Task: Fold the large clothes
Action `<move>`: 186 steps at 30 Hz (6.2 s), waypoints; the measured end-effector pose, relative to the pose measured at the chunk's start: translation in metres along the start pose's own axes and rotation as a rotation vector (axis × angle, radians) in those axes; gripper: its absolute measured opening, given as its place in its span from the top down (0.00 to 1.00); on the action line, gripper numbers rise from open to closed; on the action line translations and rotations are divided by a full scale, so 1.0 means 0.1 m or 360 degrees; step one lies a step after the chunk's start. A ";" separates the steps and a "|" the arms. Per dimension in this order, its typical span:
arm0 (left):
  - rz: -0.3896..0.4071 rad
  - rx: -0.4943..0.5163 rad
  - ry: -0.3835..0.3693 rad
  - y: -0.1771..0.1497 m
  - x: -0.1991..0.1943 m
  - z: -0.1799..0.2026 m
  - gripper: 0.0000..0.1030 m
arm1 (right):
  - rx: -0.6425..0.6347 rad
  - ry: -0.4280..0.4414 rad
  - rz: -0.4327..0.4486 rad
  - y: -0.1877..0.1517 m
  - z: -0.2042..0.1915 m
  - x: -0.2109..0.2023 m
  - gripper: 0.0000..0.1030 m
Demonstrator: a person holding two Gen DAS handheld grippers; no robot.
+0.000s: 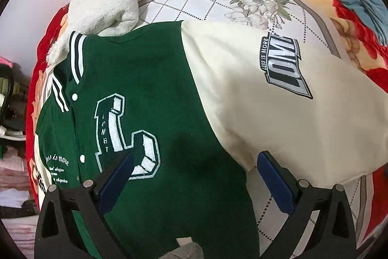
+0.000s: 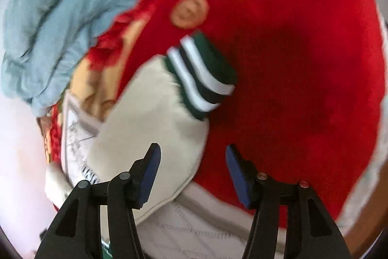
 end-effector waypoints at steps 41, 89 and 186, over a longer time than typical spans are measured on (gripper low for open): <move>-0.0070 -0.0283 -0.0012 0.29 0.31 -0.29 0.00 | -0.0420 0.0792 0.0081 0.28 -2.14 0.36 0.97; -0.0616 -0.1401 0.0134 -3.20 1.18 -4.81 0.00 | -0.1541 0.0303 -0.1521 -6.42 -3.59 2.01 0.49; 0.0247 -0.0522 -0.0420 -0.05 0.32 -2.14 0.95 | -0.1333 -0.0590 -0.0456 -2.68 -2.17 1.08 0.12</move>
Point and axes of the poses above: each gripper's, at about its wrist camera, not at the fingertips, and x roughly the way its jaws point, z to its right, y to its top, the point moved 5 cm from there along x, roughly the way its jaws point, and after that the axes turned 8 degrees about y, right-handed, at the moved point
